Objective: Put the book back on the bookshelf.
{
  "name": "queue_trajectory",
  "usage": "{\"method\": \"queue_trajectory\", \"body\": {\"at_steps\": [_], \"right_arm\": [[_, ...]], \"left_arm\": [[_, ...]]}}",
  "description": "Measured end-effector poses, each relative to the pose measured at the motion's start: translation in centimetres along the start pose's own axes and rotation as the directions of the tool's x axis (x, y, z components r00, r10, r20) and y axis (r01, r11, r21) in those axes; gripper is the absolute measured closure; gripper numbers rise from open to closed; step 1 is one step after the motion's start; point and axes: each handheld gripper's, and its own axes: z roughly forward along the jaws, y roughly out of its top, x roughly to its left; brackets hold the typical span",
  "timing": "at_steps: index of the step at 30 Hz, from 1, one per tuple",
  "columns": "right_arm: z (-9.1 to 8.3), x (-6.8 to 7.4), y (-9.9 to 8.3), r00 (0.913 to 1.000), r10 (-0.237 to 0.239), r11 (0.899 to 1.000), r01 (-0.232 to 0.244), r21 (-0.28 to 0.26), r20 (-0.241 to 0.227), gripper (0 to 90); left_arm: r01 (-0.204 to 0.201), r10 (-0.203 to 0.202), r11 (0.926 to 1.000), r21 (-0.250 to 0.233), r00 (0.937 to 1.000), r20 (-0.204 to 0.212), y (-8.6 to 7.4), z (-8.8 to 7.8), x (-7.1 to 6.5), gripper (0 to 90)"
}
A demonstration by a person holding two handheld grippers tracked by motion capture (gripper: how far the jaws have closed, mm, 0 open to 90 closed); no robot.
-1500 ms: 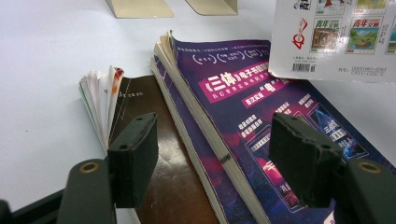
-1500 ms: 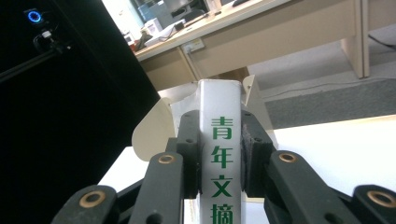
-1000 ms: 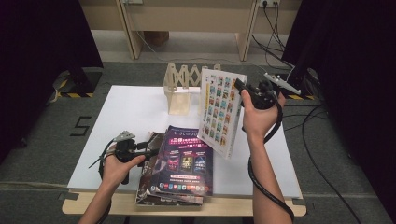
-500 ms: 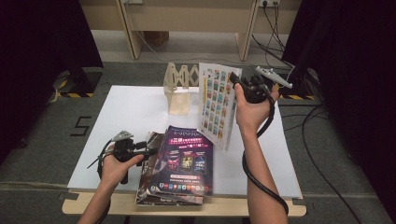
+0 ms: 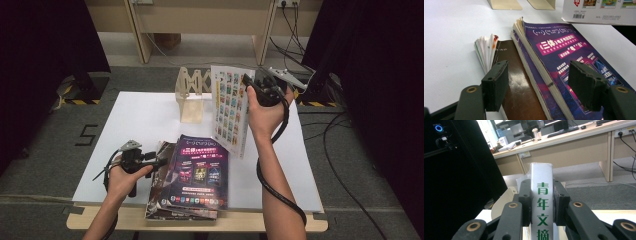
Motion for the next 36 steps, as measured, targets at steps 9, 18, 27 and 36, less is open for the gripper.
{"method": "queue_trajectory", "body": {"at_steps": [9,18,27,36], "right_arm": [[0.7,0.0,0.3,0.9999,-0.006,1.0,0.006,-0.013,0.009,74.3],[1.3,0.0,0.7,0.9994,-0.005,1.0,0.006,-0.027,0.034,74.4],[2.2,0.0,0.8,0.9981,0.0,1.0,0.001,-0.028,0.061,74.4],[2.9,-0.1,0.8,0.9966,0.004,0.999,-0.001,-0.036,0.082,74.4]], "left_arm": [[0.0,0.0,1.0,0.007,1.0,-0.002,-0.1,0.1,0.1,32.2],[0.0,0.0,0.9999,0.016,1.0,0.0,-0.3,0.3,0.1,31.9],[0.003,-0.003,1.0,0.009,0.9999,-0.013,-0.4,0.2,0.2,31.0],[0.005,-0.005,1.0,0.006,0.9998,-0.017,-0.3,0.0,0.4,30.9]]}}
